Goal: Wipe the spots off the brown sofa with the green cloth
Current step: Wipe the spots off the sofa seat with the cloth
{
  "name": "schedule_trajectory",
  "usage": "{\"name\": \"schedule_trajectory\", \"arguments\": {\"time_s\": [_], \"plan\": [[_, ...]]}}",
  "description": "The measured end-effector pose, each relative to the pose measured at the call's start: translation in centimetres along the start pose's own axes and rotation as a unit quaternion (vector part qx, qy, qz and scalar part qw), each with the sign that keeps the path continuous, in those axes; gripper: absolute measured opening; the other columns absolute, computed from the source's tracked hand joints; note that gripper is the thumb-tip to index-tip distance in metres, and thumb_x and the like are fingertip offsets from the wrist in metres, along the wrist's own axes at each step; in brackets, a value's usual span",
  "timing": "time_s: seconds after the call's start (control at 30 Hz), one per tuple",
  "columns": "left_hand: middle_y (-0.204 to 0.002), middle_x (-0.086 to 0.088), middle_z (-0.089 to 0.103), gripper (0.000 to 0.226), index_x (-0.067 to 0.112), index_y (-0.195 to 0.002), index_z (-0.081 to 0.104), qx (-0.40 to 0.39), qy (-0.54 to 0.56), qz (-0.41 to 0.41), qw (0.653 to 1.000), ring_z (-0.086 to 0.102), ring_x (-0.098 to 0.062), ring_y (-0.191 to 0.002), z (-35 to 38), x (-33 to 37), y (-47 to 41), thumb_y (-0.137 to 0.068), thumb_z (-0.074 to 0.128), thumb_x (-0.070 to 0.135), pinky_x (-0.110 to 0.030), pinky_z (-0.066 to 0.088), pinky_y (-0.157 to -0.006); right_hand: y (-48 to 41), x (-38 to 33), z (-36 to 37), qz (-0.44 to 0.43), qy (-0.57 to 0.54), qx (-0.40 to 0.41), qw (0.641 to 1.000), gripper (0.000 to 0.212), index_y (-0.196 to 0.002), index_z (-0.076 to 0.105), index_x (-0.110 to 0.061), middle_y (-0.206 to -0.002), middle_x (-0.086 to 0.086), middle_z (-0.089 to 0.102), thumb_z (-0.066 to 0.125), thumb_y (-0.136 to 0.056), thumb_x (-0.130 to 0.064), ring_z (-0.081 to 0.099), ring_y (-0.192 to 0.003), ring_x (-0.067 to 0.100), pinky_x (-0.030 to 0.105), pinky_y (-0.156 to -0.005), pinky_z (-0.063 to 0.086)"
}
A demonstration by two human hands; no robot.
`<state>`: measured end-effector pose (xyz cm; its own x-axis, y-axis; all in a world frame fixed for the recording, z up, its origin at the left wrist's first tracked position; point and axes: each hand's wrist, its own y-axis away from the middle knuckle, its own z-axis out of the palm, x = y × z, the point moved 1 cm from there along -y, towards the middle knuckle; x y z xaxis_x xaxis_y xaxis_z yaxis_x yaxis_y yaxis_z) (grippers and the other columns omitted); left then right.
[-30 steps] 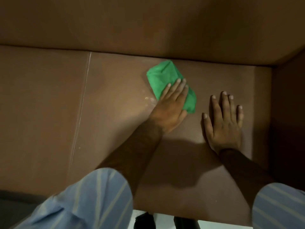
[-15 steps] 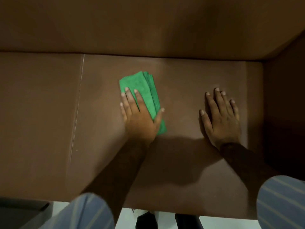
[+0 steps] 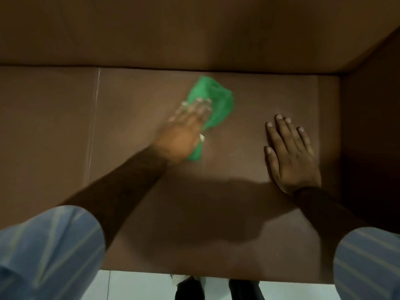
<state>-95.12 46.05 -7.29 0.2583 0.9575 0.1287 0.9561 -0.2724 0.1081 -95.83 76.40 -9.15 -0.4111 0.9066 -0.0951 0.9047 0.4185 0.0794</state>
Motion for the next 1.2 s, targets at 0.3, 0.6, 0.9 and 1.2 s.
{"name": "schedule_trajectory", "arguments": {"time_s": [0.3,0.6,0.9,1.2], "plan": [[-0.166,-0.015,0.016,0.074,0.005,-0.155,0.02,0.04,0.082,-0.173,0.981,0.013,-0.03,-0.154,1.1,4.0,-3.9,-0.091,0.052,0.021,-0.047,0.015,-0.125,0.1,-0.1,0.4,0.009,0.015,-0.002,1.0,0.063,-0.165,0.019,-0.02,-0.174,0.007,0.016,0.028,-0.106,-0.04,0.015,-0.162,0.024,0.049,-0.131,0.018],[-0.165,-0.015,0.019,0.068,0.002,-0.154,0.025,0.07,0.079,-0.3,0.948,0.017,-0.03,-0.153,0.5,-2.6,0.1,-0.091,0.048,0.01,-0.046,0.014,-0.126,0.1,-0.1,0.3,0.011,0.012,0.001,1.0,0.063,-0.164,0.021,-0.02,-0.174,0.007,0.017,0.029,-0.105,-0.039,0.017,-0.162,0.025,0.049,-0.131,0.018],[-0.159,-0.02,0.033,0.064,0.002,-0.151,0.032,0.032,0.051,-0.128,0.99,0.03,-0.034,-0.148,2.2,-0.6,7.6,-0.088,0.042,0.01,-0.056,0.031,-0.118,0.2,-0.1,0.2,0.007,0.006,-0.005,1.0,0.063,-0.165,0.018,-0.021,-0.175,0.006,0.015,0.028,-0.106,-0.04,0.014,-0.162,0.024,0.049,-0.131,0.018],[-0.161,-0.013,0.031,0.069,0.005,-0.152,0.032,-0.059,0.062,0.095,0.992,0.029,-0.029,-0.15,2.4,2.8,11.4,-0.087,0.044,0.022,-0.048,0.028,-0.121,0.1,-0.2,0.1,0.008,0.0,-0.001,1.0,0.063,-0.165,0.019,-0.021,-0.175,0.007,0.016,0.029,-0.105,-0.04,0.015,-0.162,0.025,0.049,-0.131,0.017]]}}
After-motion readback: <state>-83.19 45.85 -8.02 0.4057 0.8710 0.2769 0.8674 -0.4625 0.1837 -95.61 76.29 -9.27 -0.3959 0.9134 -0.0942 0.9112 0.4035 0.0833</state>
